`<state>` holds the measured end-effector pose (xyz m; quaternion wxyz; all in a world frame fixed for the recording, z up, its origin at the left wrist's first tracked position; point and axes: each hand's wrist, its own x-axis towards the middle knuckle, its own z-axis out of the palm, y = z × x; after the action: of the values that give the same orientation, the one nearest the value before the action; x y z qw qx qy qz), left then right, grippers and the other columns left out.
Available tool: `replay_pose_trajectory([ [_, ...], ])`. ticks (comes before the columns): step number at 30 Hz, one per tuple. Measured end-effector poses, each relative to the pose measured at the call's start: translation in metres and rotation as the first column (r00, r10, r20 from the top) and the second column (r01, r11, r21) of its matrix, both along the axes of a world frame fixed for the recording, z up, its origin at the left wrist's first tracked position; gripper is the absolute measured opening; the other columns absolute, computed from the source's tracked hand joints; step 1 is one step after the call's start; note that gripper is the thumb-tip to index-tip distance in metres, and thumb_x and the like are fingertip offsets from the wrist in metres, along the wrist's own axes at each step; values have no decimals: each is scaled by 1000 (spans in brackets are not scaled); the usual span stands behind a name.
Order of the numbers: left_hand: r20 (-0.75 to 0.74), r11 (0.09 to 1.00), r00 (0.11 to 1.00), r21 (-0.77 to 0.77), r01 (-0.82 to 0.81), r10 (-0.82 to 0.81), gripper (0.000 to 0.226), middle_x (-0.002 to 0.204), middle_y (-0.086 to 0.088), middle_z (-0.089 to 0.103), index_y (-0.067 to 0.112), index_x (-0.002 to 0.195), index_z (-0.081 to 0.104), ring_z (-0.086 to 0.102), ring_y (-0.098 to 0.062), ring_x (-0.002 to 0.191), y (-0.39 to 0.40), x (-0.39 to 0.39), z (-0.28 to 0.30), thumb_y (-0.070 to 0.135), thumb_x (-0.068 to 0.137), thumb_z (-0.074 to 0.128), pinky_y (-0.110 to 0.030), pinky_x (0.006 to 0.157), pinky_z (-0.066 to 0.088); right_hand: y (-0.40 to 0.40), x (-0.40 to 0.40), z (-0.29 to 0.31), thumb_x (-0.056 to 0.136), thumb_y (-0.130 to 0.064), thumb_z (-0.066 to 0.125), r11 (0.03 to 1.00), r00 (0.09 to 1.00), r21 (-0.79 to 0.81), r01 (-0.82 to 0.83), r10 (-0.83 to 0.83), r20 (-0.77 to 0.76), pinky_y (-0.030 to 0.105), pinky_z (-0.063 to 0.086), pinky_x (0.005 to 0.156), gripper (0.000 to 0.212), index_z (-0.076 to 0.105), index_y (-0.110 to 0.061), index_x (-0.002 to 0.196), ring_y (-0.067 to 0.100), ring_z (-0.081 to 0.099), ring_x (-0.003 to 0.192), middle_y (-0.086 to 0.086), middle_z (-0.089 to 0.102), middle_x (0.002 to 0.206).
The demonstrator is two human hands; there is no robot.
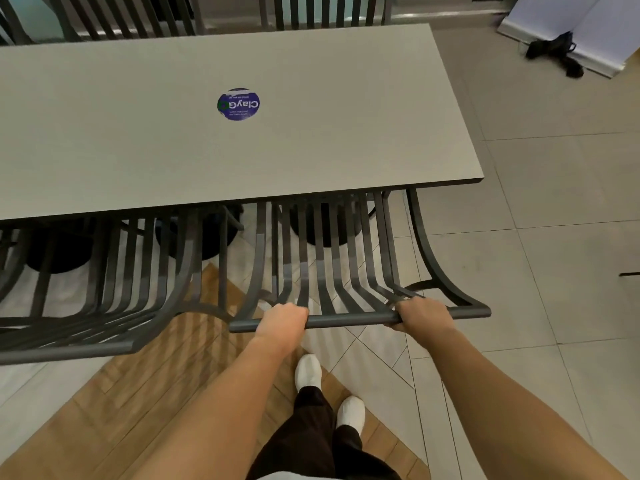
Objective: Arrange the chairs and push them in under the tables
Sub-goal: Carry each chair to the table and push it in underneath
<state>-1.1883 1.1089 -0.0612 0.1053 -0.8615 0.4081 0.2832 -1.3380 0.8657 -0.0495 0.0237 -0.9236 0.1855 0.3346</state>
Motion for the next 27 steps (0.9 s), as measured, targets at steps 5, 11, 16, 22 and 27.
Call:
replay_pose_trajectory([
  [5,-7,1000,1000,-1,25,-25,29,112,-5,67,21,128,60,68,-25,99,-8,7,-2,12,102,53,-40,86,56,-11,7,0,97,-56,53,999,1000,19,-26,26,-1,37,58,82,35,65,-25,107,19,67,87,-4,67,91],
  [11,-33,1000,999,14,8,-7,28,112,-5,67,20,129,60,68,-24,99,-12,5,0,13,103,54,-38,85,56,-15,4,0,96,-57,55,999,999,21,-35,35,11,35,58,80,34,66,-26,105,17,66,85,-5,66,89],
  [16,-66,1000,998,24,-8,10,28,110,-7,69,18,129,61,69,-24,97,-20,-3,0,12,102,56,-38,86,59,-23,2,3,95,-57,57,1000,1000,26,16,-16,-6,36,57,85,34,68,-27,107,18,67,91,-5,67,94],
  [22,-90,999,995,-1,-44,44,33,113,-6,67,21,134,60,68,-22,99,-21,-4,1,13,102,57,-36,88,57,-23,1,0,93,-58,61,996,997,57,74,-75,5,37,56,87,37,68,-25,109,18,66,94,-4,68,97],
  [27,-191,990,972,-12,-140,135,30,112,-3,66,22,130,62,66,-21,100,-22,0,0,26,101,61,-37,93,58,-21,4,4,86,-59,70,979,987,123,162,-160,-25,39,57,87,43,67,-23,109,18,65,91,-3,67,95],
])
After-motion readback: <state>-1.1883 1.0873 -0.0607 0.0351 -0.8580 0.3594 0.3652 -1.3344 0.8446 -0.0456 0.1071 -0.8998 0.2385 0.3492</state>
